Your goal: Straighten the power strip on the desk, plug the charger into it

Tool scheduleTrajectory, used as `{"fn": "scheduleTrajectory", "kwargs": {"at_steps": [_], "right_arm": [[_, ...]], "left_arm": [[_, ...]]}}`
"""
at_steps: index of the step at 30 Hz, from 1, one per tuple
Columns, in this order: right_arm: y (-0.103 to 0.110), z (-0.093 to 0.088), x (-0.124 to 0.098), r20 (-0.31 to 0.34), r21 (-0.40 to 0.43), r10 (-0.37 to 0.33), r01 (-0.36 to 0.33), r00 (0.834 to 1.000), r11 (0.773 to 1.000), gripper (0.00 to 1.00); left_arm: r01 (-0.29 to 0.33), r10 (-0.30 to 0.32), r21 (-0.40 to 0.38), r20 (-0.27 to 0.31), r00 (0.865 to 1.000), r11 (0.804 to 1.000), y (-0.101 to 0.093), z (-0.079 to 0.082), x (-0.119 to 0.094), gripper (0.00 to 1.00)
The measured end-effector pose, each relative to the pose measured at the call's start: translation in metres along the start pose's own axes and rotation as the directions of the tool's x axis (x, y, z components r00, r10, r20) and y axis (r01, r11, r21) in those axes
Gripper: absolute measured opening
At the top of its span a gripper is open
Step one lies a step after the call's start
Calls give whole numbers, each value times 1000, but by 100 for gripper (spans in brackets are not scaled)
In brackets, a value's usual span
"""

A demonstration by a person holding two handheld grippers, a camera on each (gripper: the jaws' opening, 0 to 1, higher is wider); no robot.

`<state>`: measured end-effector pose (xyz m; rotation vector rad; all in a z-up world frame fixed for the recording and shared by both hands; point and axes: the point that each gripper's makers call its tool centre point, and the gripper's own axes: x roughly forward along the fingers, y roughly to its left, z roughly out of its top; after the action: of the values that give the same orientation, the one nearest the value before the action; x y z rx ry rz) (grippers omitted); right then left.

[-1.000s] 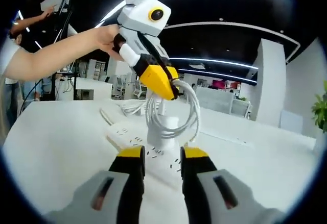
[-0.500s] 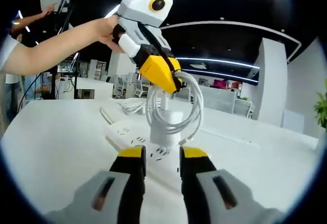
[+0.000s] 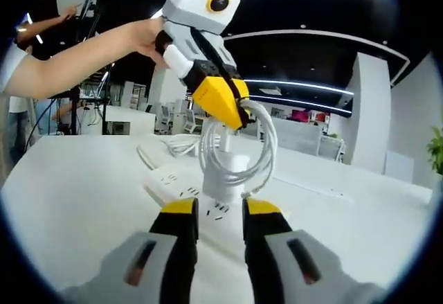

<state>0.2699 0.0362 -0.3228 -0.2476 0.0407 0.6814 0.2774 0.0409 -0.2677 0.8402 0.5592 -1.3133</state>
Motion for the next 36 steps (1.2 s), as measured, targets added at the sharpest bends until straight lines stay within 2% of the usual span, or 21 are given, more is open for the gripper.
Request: {"fn": "scheduleTrajectory", "kwargs": {"at_steps": [9,10,11,12,14,16,19,22,24,25,26,28,31,34,36], "right_arm": [[1,1,0,-4,7,-8,8,1000,1000,25],[1,1,-3,-13,23,-23,24,1000,999,25],[-3,-3,-7,-50,39,-55,57,997,998,25],[-4,0,-10,-52,57,-66,69,996,996,25],[-13,-2,-24,-112,82,-129,139,985,987,25],[-13,17,-32,-41,88,-151,154,988,984,25],[-9,30,-38,-42,70,-192,194,981,978,25],[-15,37,-42,-41,10,-263,264,964,964,24],[-13,45,-49,-7,100,-277,276,961,956,23],[-9,51,-52,20,117,-281,277,959,954,22],[-5,53,-54,20,94,-282,279,959,956,21],[5,59,-49,40,54,-287,285,957,957,20],[12,55,-22,26,72,-273,271,962,960,20],[1,43,-10,1,50,-326,326,945,944,22],[-1,43,-5,5,112,-336,333,942,936,26]], "left_arm": [[13,-13,-13,-4,1000,1000,-1,-2,-3,7],[15,-15,-10,-3,1000,1000,-2,-1,-3,7],[14,-14,-6,-2,1000,1000,0,-1,-3,7],[11,-11,-5,-3,1000,1000,1,-1,-2,7],[8,-8,-7,4,1000,1000,0,1,1,8],[19,-19,-15,17,1000,1000,-5,4,4,7],[23,-23,-10,22,1000,1000,-8,6,5,8],[20,-19,-17,19,1000,1000,-8,5,4,8],[23,-23,-32,24,999,999,-9,4,4,8],[23,-21,-38,29,999,999,-9,4,4,8],[21,-20,-40,32,999,999,-9,4,4,8],[21,-19,-49,40,999,999,-11,5,6,8],[20,-17,-64,44,999,998,-3,8,7,8],[13,-10,-86,38,999,996,-2,8,8,8],[20,-16,-112,36,999,993,-5,7,8,8]]}}
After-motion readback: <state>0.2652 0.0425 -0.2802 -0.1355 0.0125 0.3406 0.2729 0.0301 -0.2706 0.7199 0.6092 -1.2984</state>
